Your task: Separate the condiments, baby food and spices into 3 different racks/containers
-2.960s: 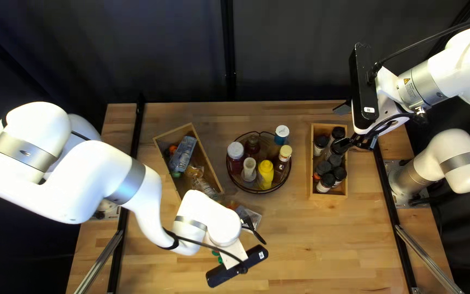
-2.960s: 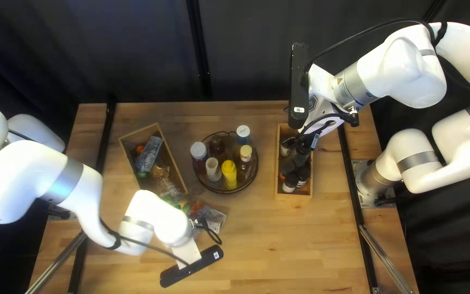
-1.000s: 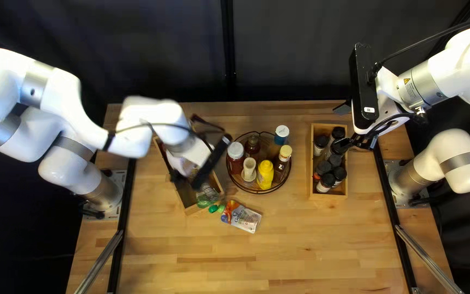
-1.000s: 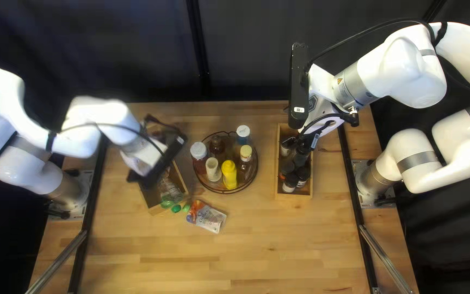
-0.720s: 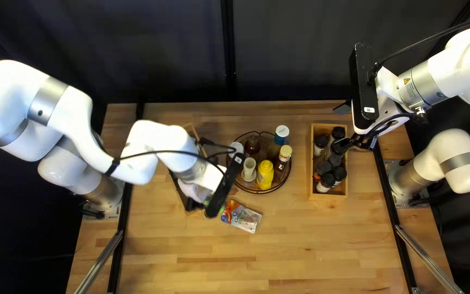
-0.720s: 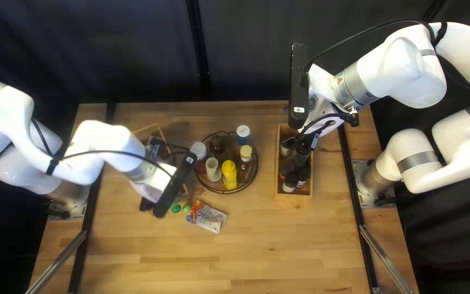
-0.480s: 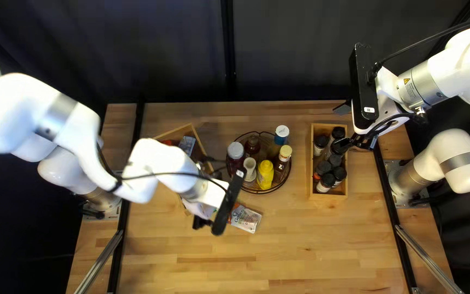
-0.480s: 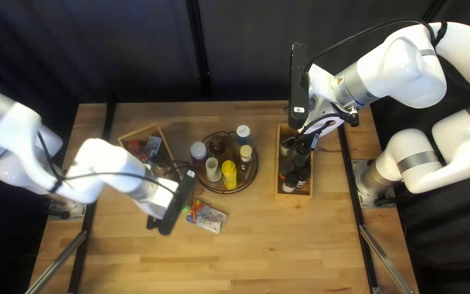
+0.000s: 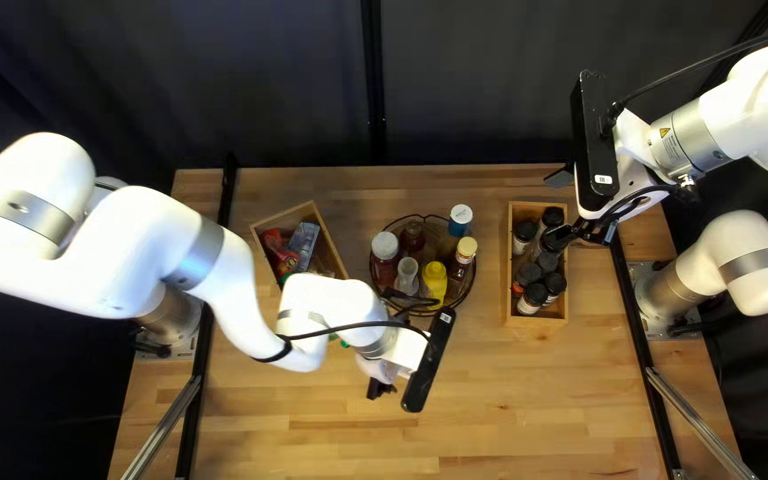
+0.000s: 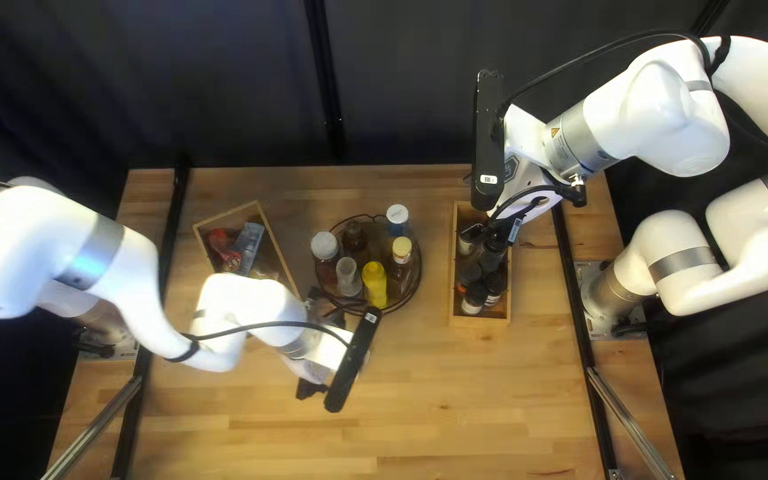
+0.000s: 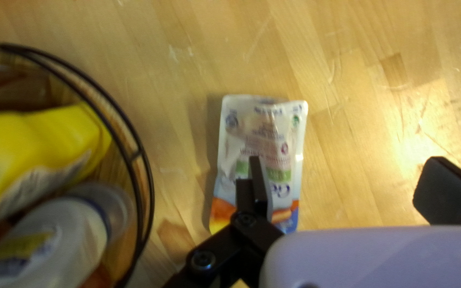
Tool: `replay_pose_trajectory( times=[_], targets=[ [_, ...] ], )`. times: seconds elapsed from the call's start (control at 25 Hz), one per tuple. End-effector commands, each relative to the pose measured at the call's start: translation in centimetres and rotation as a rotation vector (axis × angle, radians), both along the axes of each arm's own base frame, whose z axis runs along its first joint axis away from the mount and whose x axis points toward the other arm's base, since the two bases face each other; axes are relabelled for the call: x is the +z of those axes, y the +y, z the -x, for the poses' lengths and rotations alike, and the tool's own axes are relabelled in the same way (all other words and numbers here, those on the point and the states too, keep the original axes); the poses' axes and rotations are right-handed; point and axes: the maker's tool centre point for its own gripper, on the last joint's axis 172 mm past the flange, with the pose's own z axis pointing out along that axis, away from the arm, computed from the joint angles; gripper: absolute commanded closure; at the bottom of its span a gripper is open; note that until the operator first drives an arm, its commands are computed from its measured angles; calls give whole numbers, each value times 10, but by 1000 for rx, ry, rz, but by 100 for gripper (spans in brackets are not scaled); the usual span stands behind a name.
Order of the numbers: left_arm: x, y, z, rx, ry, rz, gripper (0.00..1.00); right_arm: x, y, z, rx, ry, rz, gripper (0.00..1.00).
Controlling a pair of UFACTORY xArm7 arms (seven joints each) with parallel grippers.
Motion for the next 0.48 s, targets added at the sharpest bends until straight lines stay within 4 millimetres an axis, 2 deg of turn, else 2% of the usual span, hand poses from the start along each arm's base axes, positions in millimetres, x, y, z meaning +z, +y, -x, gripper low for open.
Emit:
replay_pose_trajectory(
  times=[0.04, 0.44, 0.48],
  targets=[
    [-16, 6, -6, 10, 18, -16, 0, 0, 0, 0, 0, 0, 0, 0],
    [-45, 15, -17, -3, 47, -36, 0, 0, 0, 0, 0, 0, 0, 0],
    [-45, 16, -17, -5, 47, -38, 17, 0, 0, 0, 0, 0, 0, 0]
  ],
)
